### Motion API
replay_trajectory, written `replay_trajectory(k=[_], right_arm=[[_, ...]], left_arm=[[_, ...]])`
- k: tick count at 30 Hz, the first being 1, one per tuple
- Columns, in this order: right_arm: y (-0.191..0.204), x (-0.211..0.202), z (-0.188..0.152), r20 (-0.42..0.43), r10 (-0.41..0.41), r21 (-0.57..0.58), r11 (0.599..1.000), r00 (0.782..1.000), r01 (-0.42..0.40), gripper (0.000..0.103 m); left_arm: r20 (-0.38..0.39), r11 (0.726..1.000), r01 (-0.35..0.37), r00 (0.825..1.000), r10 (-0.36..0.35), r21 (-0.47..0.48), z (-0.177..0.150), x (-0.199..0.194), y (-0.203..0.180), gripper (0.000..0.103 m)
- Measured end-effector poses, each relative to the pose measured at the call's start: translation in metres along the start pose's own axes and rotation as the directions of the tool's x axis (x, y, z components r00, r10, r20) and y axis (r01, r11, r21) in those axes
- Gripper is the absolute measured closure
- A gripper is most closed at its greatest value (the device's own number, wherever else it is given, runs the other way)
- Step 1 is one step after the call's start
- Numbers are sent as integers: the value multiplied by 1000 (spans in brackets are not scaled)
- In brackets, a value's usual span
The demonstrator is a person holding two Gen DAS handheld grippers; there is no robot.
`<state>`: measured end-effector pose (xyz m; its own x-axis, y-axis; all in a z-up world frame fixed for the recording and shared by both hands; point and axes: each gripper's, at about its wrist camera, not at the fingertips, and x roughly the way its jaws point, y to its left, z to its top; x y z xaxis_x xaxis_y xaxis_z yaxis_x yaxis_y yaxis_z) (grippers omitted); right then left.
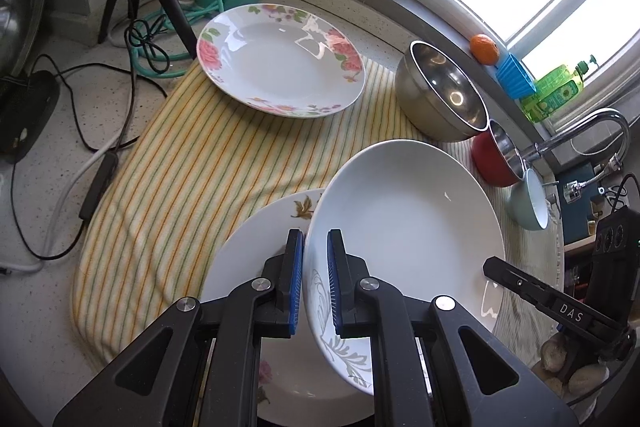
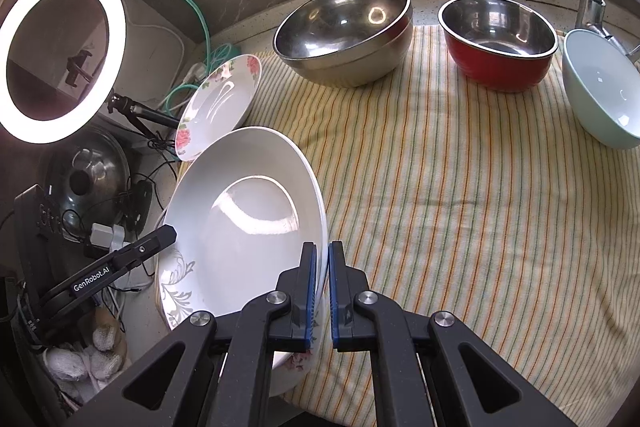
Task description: Organize plates and bowls
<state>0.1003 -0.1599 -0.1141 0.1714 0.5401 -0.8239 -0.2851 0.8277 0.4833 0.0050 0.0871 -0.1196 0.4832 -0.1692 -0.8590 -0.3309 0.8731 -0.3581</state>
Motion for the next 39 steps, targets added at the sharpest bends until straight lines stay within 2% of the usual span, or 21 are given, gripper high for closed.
replay_trajectory(k=[23,39], right_arm=[[28,25,-28,-78,-4,-66,998,997,-1,97],[30,42,-32,-112,-41,-94,995,993,30,97]], left_arm=[[-4,998,-39,999,39,-53,-25,-10,37,93],[-24,997,-48,999,47,-55,-30,-1,44,93]])
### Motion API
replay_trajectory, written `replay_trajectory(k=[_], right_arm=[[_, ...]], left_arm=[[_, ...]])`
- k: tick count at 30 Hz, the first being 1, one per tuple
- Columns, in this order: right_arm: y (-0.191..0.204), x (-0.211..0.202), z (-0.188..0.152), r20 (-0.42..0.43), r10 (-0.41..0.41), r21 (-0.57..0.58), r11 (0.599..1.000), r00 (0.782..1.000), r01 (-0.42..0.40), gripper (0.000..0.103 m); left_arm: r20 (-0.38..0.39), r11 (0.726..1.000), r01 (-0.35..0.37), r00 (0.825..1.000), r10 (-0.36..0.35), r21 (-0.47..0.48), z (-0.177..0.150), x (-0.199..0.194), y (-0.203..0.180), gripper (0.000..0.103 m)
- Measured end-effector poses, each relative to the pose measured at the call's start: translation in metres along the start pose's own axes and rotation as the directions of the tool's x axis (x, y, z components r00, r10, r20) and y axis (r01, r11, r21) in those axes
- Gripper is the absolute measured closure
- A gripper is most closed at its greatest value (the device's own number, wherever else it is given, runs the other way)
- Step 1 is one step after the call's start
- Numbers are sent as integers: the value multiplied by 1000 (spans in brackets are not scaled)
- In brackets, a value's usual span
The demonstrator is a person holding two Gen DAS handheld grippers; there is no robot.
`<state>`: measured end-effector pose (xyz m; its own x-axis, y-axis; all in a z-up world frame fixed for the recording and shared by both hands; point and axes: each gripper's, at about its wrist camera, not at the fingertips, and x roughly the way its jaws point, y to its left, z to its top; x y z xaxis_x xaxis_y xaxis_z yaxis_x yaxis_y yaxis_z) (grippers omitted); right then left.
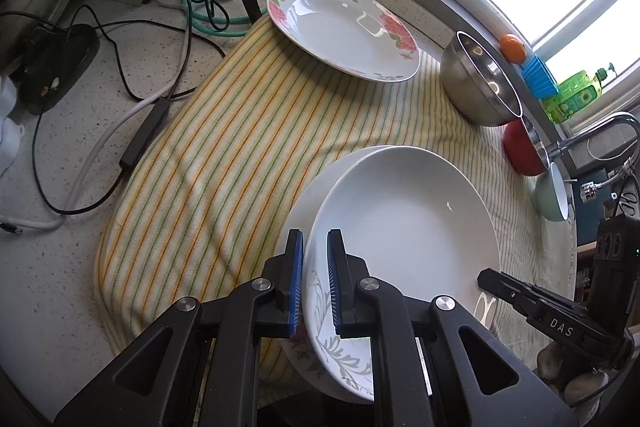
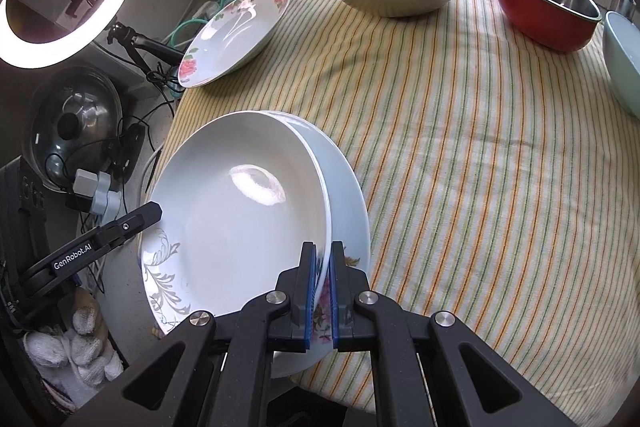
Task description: Organize plates and bowls
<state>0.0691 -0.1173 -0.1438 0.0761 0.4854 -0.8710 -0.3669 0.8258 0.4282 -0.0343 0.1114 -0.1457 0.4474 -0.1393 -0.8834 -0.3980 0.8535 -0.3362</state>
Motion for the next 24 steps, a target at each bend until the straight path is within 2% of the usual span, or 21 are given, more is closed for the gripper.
replay_trajectory(k=[13,24], right_arm=[[-1,2,-2,-15,-22,-14,1000,1000,22,97],[5,3,-4,-10,-62,-63,996,998,61,95]], left_arm=[[-30,1000,8,1000,-9,-6,-8,6,2,93],[-17,1000,2,1000,-2,-5,-7,5,3,93]])
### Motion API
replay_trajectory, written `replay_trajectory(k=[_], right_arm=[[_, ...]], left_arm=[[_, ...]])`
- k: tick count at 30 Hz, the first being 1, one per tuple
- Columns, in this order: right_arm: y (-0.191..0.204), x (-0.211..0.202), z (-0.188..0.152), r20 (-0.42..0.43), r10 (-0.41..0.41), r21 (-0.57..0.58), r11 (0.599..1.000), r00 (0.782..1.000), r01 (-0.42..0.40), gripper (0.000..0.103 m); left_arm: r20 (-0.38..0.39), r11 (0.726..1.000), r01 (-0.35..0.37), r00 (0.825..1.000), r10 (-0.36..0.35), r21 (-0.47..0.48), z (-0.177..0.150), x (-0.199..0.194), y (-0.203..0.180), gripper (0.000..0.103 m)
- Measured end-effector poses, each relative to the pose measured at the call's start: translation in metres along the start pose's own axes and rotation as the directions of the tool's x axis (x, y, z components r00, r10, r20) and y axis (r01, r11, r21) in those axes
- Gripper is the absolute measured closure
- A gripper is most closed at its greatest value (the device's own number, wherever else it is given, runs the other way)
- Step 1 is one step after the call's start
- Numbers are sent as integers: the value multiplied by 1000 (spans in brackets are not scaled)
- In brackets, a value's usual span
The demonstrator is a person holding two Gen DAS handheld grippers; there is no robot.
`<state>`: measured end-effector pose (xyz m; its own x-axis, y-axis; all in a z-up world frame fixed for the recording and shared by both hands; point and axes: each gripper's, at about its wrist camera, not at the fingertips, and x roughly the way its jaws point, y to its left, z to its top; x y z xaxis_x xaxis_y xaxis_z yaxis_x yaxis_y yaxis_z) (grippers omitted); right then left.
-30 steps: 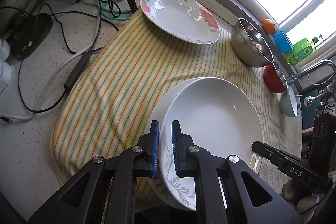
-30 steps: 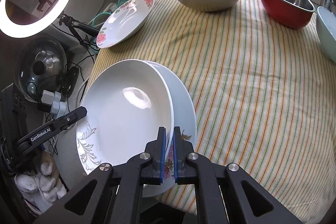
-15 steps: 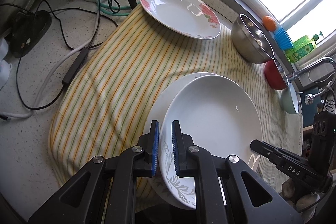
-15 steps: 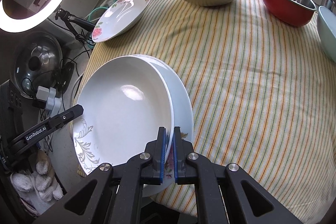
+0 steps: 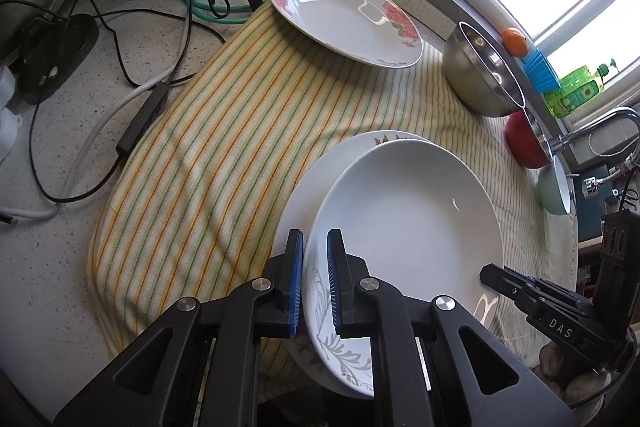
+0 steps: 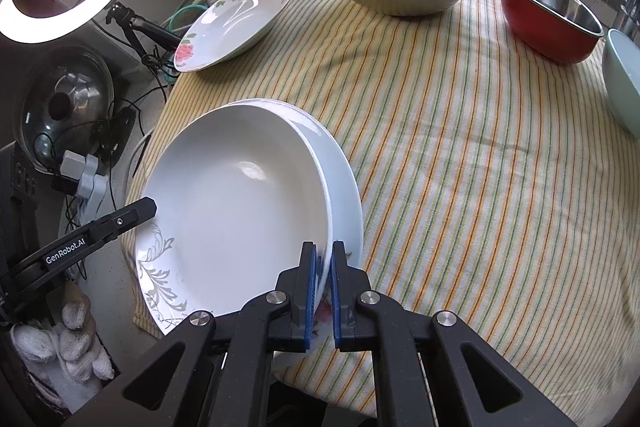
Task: Organize plates and bowls
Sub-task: 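Hold the stacked plates with both grippers and lower them onto the towel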
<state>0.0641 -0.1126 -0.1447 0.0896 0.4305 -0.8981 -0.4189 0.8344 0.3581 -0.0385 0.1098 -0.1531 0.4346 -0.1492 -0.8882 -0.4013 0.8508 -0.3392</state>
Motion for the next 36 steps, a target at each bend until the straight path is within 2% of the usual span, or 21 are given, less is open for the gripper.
replay_trajectory(k=[9,13,18,29,36], right_arm=[[4,3,2,-3,-16,-17,1000,1000,16,94],[8,2,2,4,-46,-37,998,999,46,90],[9,2,3,-1,-44,-48,998,999,44,88],[6,-7,1,-2,-31,-42,999,1000,31,87],[5,-11,-1,-3,-24,-41,999,1000,23,87]], left_arm=[[0,1000,0,1000,0,3,0,0,0,93],[-9,1000,6,1000,-6,5,-1,2,-1,93],[-9,1000,3,1000,-3,8,0,2,-2,93],[53,1000,3,999,-4,18,9,-15,-4,93],[59,1000,3,998,-3,3,12,-18,2,93]])
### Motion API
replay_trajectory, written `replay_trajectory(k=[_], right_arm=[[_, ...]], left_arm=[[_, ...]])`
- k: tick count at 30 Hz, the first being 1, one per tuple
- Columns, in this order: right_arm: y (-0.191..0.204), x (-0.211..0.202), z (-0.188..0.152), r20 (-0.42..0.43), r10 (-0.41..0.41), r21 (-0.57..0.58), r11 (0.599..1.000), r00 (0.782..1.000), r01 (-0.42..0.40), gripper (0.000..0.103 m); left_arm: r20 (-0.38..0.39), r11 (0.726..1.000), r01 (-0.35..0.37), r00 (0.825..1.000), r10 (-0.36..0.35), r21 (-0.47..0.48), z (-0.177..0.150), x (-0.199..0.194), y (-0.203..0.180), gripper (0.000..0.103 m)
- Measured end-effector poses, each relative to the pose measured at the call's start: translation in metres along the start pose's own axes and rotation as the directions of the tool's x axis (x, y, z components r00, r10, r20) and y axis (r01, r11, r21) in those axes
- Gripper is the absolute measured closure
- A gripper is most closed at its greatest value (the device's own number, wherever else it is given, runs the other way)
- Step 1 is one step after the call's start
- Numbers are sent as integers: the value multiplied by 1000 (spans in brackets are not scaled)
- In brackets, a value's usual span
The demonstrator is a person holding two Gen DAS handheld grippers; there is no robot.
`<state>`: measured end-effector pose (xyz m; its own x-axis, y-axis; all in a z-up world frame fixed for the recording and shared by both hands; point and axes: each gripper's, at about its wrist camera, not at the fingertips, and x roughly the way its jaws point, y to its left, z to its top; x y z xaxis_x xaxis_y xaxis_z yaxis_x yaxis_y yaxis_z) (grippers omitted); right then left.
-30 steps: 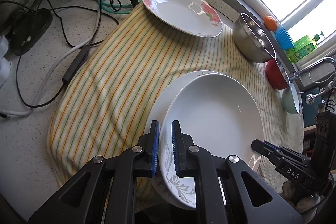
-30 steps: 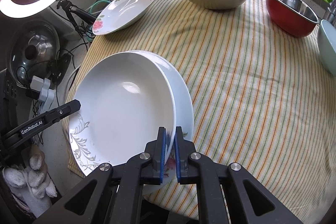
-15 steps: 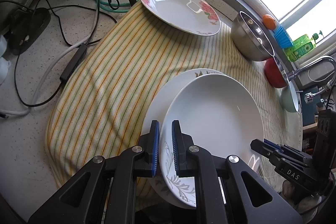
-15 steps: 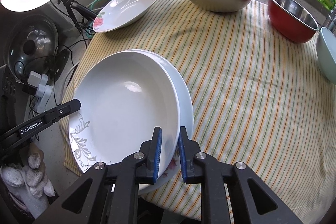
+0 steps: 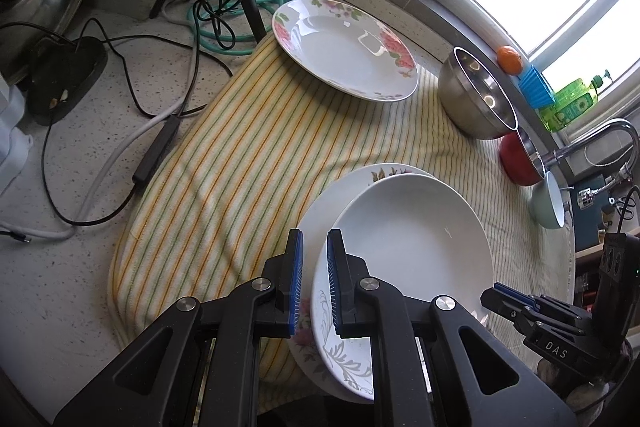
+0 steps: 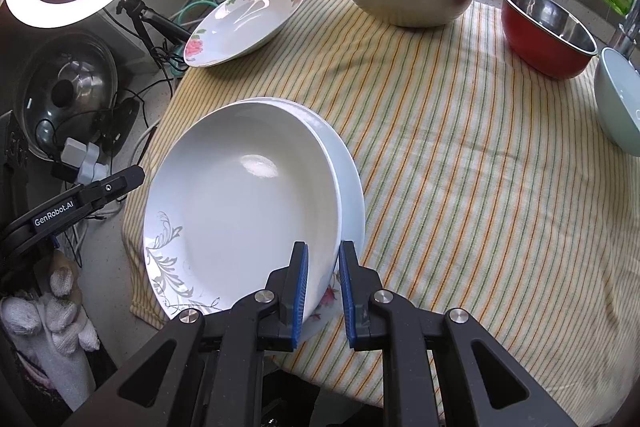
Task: Organize plates and bowls
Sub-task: 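Hold the stacked plates with both grippers and lower them onto the towel, then open the right gripper and move it to the pink-flower plate by the cables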
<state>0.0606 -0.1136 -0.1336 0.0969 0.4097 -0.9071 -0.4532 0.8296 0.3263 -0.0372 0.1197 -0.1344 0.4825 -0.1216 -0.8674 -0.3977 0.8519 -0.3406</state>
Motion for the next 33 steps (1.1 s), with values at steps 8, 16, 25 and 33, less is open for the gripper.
replay_trajectory(k=[8,16,25,33], right_arm=[[1,2,1,-1,-1,2,1000,1000,1,87],[0,3,2,-6,5,2,1000,1000,-5,87],[5,-20,13,76,18,-29,999,997,-16,84],[4,-43,31,150,24,-48,999,988,-17,80]], left_arm=[[8,1000,3,1000,-3,-7,0,-2,0,93],[18,1000,2,1000,-2,-13,2,-5,1,93],[48,999,13,999,-11,-38,9,-14,2,93],[67,998,29,997,-25,-59,17,-19,4,93]])
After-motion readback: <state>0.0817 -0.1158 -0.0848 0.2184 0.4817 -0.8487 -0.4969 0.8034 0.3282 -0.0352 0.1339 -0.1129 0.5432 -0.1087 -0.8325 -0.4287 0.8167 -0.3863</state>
